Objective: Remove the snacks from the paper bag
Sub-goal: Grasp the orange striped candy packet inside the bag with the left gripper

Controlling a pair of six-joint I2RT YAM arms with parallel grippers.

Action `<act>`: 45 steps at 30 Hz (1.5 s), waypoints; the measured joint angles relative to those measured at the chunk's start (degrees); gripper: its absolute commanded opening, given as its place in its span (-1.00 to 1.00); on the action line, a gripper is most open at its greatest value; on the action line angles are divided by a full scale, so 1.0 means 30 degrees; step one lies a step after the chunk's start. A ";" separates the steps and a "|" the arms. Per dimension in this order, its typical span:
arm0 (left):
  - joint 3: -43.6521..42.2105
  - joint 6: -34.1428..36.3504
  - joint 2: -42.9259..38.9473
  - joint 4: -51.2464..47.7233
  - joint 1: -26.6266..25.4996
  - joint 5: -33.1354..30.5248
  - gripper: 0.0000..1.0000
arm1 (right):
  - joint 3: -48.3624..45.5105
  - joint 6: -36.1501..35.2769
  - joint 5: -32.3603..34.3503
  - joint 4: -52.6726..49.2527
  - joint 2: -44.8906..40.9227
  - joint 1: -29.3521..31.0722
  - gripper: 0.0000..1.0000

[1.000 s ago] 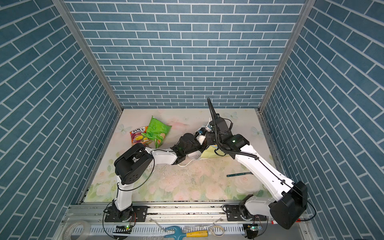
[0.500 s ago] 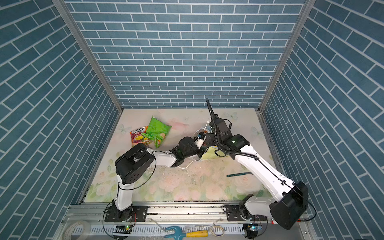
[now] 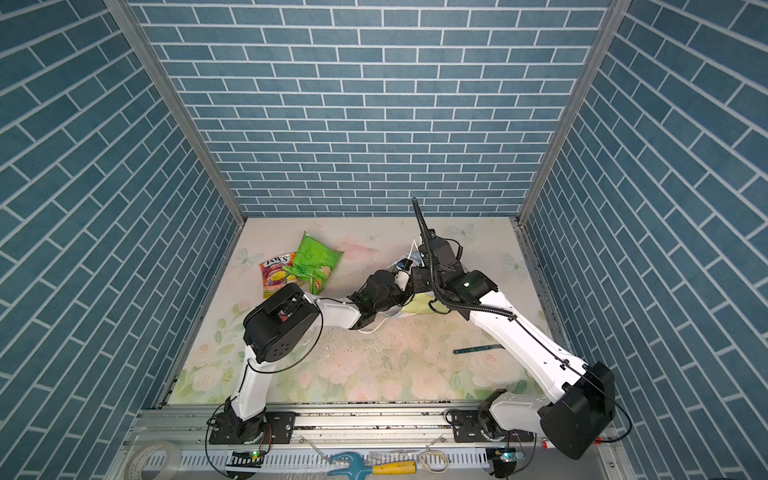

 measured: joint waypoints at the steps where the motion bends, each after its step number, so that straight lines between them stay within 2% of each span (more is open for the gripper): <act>1: 0.0102 -0.0175 0.0233 0.0160 0.0000 -0.0022 0.74 | -0.0146 0.0000 -0.0007 0.0160 -0.0007 -0.0007 -1.00; 3: 0.0291 -0.0503 0.0758 0.0437 0.0015 -0.0066 0.63 | -0.0452 0.0000 -0.0015 0.0437 -0.0022 -0.0036 -1.00; 6: 0.0437 -0.1056 0.1151 0.0612 0.0022 -0.0131 0.22 | -0.0612 0.0000 -0.0073 0.0699 -0.0022 -0.0066 -1.00; 10: 0.0481 -0.1435 0.1166 0.0634 0.0051 -0.0342 -0.08 | -0.0627 0.0007 -0.0073 0.0918 -0.0022 -0.0175 -1.00; 14: 0.0481 -0.1749 0.1166 0.0772 0.0022 -0.0255 -0.71 | -0.0648 0.0015 -0.0073 0.1049 -0.0022 -0.0226 -1.00; 16: 0.0474 -0.1858 0.1166 0.0867 0.0000 -0.0277 -0.76 | -0.0648 0.0007 -0.0073 0.1173 -0.0022 -0.0262 -1.00; 19: 0.0459 -0.1902 0.1166 0.0918 0.0000 -0.0350 -1.00 | -0.0714 0.0015 -0.0073 0.1246 -0.0022 -0.0284 -1.00; 37: -0.1814 -0.0532 -0.1260 0.0306 0.0029 -0.1464 -1.00 | -0.1056 0.0051 0.0138 0.1727 -0.0102 -0.0284 -1.00; 45: -0.2091 -0.1013 -0.1413 0.0321 0.0109 -0.1413 -1.00 | -0.1056 0.0051 0.0175 0.1727 -0.0102 -0.0284 -1.00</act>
